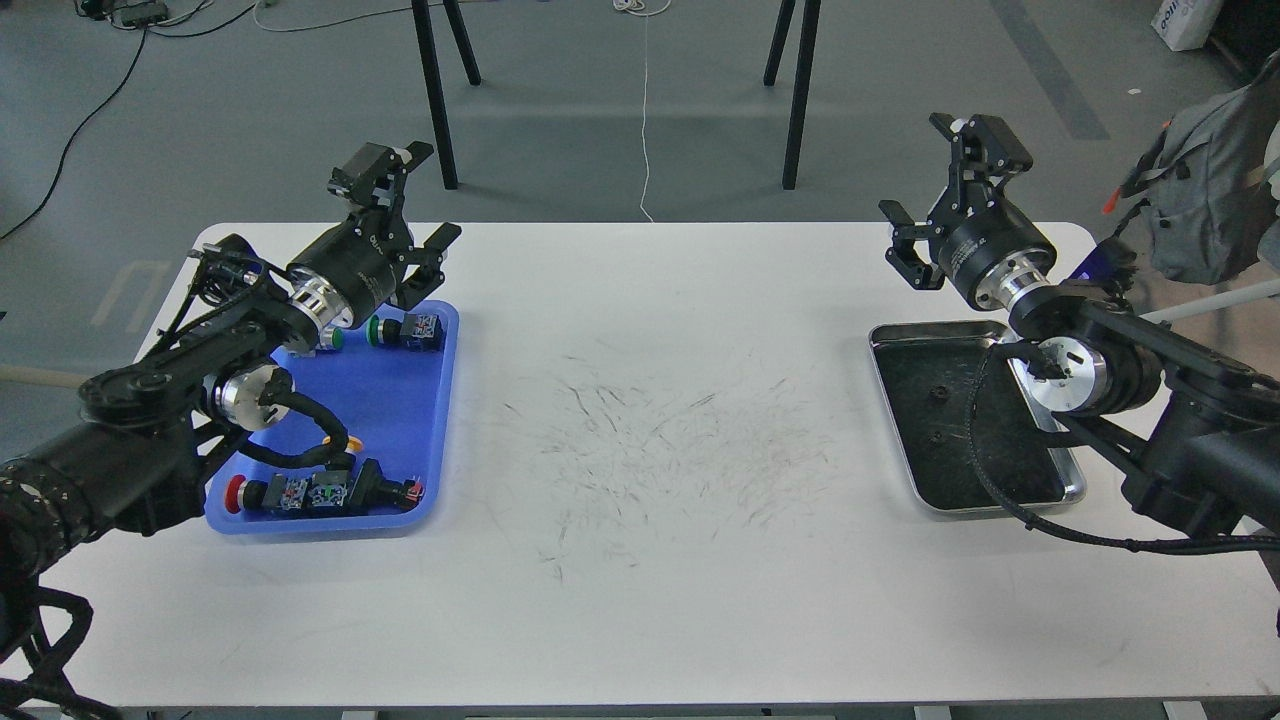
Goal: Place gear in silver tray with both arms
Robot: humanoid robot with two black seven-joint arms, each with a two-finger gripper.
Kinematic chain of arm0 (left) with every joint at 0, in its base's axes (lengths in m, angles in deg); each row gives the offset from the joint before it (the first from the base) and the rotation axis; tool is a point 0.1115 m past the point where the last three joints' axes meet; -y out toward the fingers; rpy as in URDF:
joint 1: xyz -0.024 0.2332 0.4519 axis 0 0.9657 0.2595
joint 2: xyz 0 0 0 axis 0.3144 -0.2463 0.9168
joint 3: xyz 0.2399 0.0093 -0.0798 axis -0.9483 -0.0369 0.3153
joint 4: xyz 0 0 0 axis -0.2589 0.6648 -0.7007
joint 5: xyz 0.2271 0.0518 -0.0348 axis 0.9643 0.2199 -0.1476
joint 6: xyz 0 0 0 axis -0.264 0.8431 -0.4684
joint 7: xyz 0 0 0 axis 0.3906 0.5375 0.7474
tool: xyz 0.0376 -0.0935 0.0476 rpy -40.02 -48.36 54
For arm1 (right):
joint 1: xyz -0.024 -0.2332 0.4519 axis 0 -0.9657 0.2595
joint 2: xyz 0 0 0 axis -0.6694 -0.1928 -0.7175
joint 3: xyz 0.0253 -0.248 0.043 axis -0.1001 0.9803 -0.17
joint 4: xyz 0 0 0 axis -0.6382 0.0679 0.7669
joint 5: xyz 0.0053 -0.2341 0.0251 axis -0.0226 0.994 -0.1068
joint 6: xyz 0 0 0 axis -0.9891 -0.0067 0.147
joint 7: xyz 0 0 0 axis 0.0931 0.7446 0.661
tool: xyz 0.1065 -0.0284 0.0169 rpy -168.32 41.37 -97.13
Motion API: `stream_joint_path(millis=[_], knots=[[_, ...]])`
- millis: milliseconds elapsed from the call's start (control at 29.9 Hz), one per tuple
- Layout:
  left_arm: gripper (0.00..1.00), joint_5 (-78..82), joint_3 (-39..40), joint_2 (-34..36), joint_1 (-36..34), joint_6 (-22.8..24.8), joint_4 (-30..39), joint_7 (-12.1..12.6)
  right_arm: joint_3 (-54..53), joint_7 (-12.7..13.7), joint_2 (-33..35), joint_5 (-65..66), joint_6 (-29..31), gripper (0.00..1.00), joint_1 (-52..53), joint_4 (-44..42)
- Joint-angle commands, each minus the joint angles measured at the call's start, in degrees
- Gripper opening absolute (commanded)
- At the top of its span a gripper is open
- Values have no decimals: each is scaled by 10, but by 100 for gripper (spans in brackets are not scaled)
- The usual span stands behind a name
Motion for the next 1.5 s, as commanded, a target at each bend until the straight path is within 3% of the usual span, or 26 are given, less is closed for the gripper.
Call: stream_joint_path(millis=[0, 234, 568, 635, 769, 1070, 1471], knots=[[100, 1, 12, -4, -1, -11, 0, 0, 1, 1, 15, 0, -4, 99, -1, 4], [100, 4, 13, -5, -7, -8, 0, 0, 3, 0, 42, 2, 31, 99, -15, 12], [100, 0, 13, -6, -16, -7, -15, 0, 1, 0, 46, 3, 34, 99, -27, 3], [100, -2, 18, -7, -24, -10, -31, 16, 2, 1, 45, 3, 30, 99, -28, 3], [100, 2, 21, -26, -30, -5, -59, 19, 7, 2, 43, 5, 27, 99, -26, 0], [100, 4, 20, -54, -44, -4, -64, 17, 10, 4, -7, 7, 29, 99, -18, -79], [100, 8, 5, -67, -57, 17, -60, 25, 3, 9, -33, 7, 38, 99, -12, -99]])
